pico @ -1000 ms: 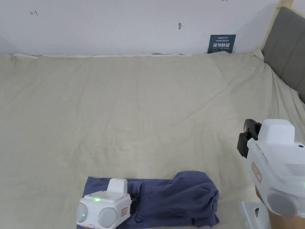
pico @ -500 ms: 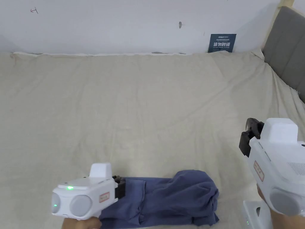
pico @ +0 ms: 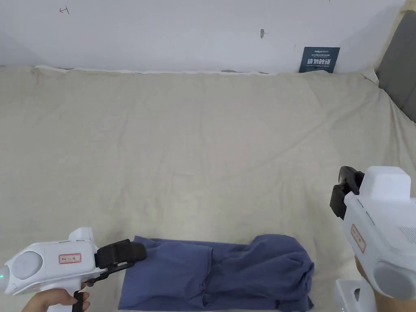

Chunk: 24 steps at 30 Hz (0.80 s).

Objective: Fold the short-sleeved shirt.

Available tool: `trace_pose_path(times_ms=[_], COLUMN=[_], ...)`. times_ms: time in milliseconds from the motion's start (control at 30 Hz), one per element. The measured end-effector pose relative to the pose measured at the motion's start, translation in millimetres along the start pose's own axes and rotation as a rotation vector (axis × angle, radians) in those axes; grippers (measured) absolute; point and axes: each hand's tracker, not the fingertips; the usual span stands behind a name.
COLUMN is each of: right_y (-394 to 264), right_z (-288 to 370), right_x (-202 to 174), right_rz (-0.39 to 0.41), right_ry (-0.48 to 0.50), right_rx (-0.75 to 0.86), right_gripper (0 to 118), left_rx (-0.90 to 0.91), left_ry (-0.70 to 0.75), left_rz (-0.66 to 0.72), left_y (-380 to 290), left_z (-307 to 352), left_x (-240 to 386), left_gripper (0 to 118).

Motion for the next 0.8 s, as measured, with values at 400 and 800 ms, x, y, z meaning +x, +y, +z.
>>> trace_pose_path(times_ms=[400, 800], right_y=[-8, -1], right_z=[-11, -8], right_x=[-4, -2], right_rz=[0.008, -0.005], right_ry=[0.006, 0.012], right_rx=[-0.042, -0.027], right_gripper=[1, 1], left_rx=[-0.068, 0.082], left_ry=[-0.008, 0.071], left_rz=[-0.109, -0.188], left_y=[-5, -11], left_z=[-42, 1], left_x=[-13, 7], left_gripper=[44, 11])
